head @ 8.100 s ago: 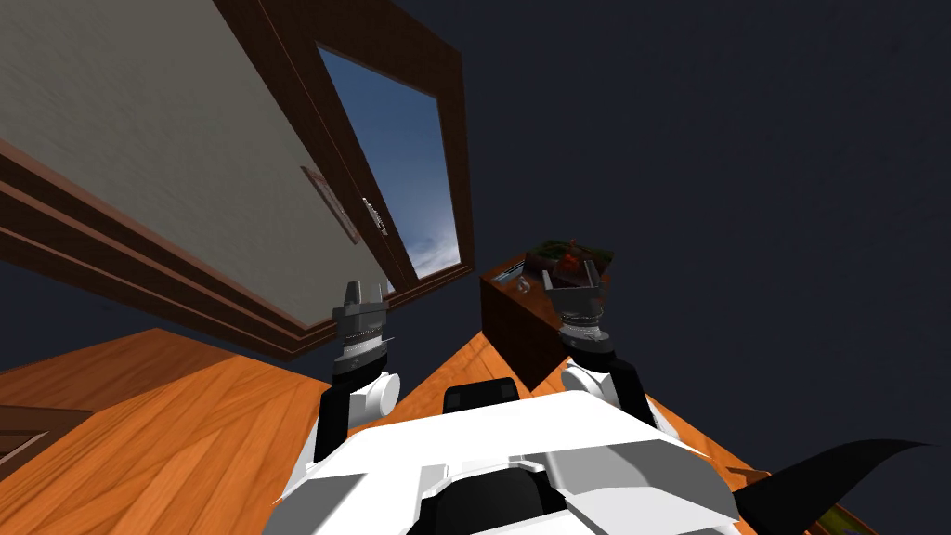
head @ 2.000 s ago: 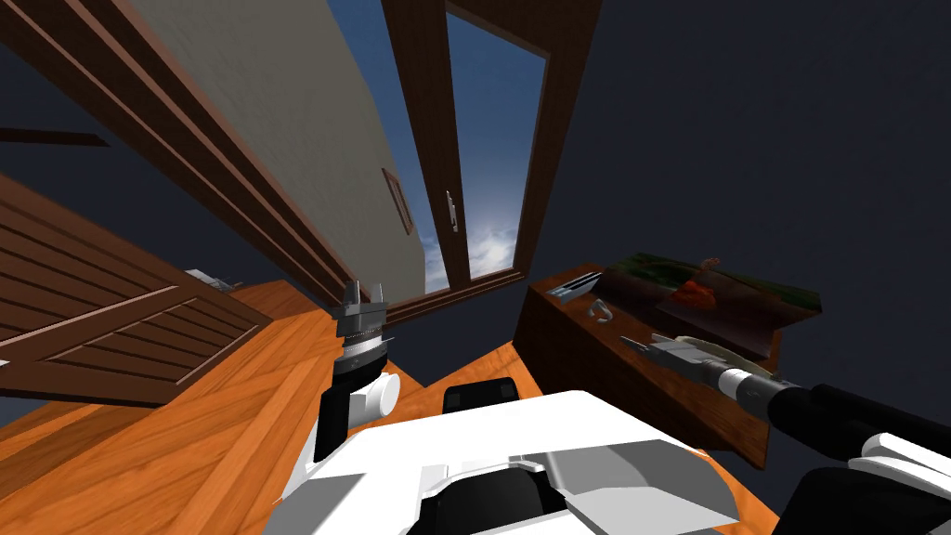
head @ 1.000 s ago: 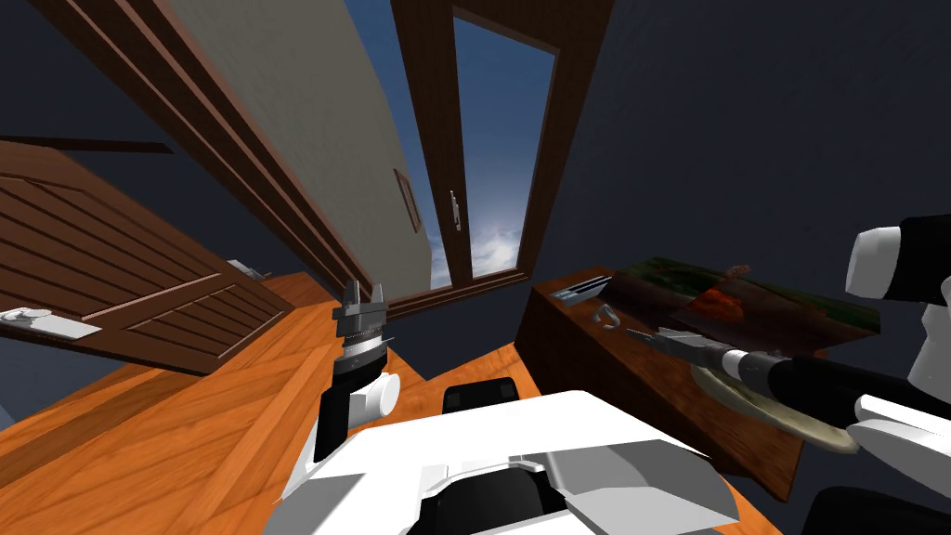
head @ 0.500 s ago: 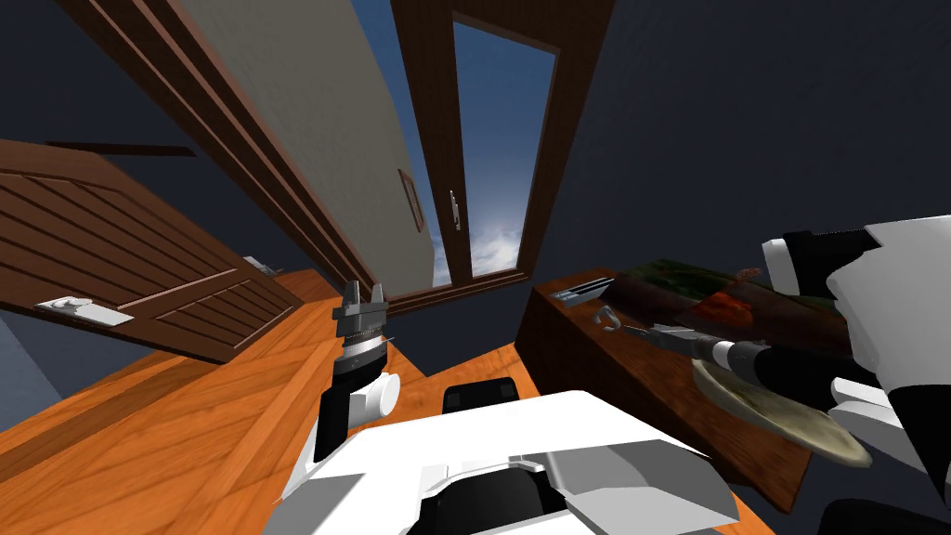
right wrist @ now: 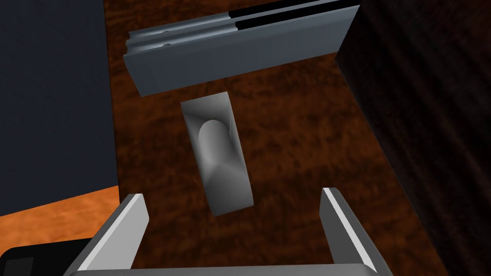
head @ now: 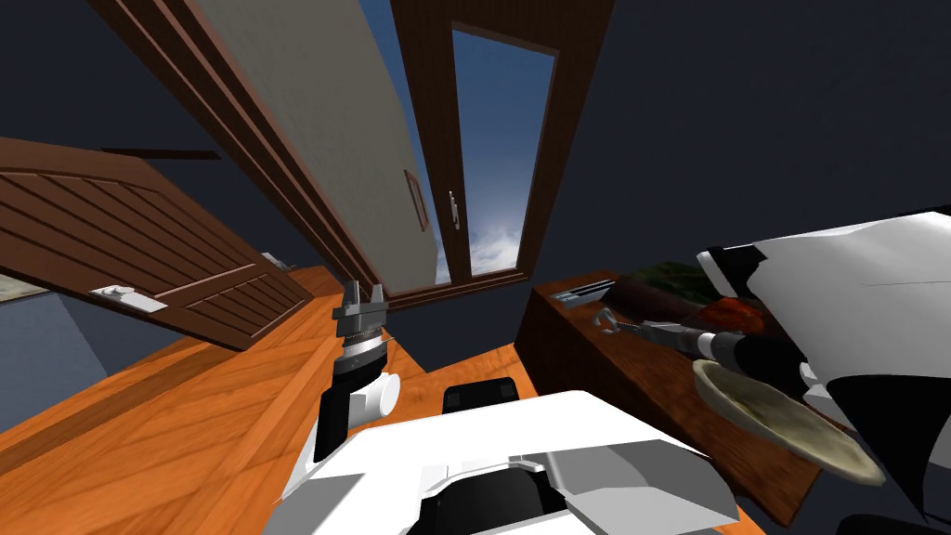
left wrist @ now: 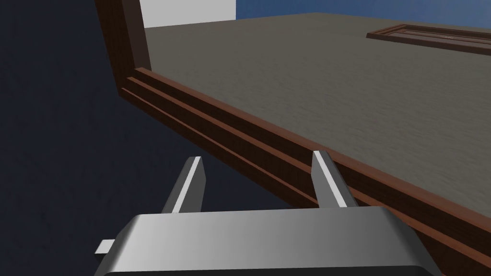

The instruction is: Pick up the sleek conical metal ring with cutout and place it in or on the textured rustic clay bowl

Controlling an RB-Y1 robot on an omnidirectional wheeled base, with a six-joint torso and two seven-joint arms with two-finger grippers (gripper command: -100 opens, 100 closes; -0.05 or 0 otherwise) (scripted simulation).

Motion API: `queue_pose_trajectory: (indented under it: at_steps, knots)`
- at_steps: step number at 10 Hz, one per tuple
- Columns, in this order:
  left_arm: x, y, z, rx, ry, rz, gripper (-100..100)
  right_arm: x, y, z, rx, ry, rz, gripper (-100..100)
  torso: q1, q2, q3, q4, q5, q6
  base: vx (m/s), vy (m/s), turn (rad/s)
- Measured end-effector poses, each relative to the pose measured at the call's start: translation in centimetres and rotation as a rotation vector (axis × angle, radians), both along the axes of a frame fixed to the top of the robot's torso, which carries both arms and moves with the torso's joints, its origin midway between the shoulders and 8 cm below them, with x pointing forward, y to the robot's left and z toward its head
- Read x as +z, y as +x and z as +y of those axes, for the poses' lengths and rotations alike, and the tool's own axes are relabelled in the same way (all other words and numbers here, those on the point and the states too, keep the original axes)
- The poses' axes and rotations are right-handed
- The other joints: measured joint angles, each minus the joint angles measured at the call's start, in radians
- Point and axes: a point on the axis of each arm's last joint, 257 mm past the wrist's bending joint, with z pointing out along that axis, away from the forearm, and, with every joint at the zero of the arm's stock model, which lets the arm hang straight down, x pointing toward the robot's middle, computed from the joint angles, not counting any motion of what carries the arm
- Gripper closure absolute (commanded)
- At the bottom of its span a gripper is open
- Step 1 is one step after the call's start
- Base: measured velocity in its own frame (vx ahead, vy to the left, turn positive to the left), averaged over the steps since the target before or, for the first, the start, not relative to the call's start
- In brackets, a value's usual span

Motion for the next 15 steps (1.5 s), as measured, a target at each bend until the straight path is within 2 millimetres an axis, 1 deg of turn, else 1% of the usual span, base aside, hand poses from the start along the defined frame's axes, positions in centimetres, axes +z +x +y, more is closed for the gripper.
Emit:
queue_pose_trajectory:
  at_steps: [2, 3, 7, 12, 15]
  knots:
    - [0.0, 0.0, 0.0, 0.0, 0.0, 0.0, 0, -0.4, 0.7, 0.4, 0.013, 0.024, 0.009, -100, -0.001, 0.001, 0.001, 0.0, 0.0, 0.0, -0.04, -0.071, 0.075]
    - [0.0, 0.0, 0.0, 0.0, 0.0, 0.0, 0, -0.7, 1.4, 1.0, 0.021, 0.042, 0.012, -100, -0.001, 0.001, 0.001, 0.0, 0.0, 0.001, -0.053, -0.084, 0.089]
    - [0.0, 0.0, 0.0, 0.0, 0.0, 0.0, 0, -2.0, 2.6, 2.7, 0.055, 0.113, 0.032, -100, -0.001, 0.001, 0.001, 0.0, 0.0, 0.001, -0.037, -0.067, 0.071]
    - [0.0, 0.0, 0.0, 0.0, 0.0, 0.0, 0, -4.0, 4.1, 6.3, 0.111, 0.238, 0.05, -100, -0.002, 0.002, 0.002, 0.001, -0.001, 0.001, -0.048, -0.081, 0.065]
    - [0.0, 0.0, 0.0, 0.0, 0.0, 0.0, 0, -4.3, 4.3, 8.0, 0.139, 0.299, 0.043, -100, 0.0, 0.001, 0.001, 0.0, 0.0, 0.001, -0.025, -0.047, 0.036]
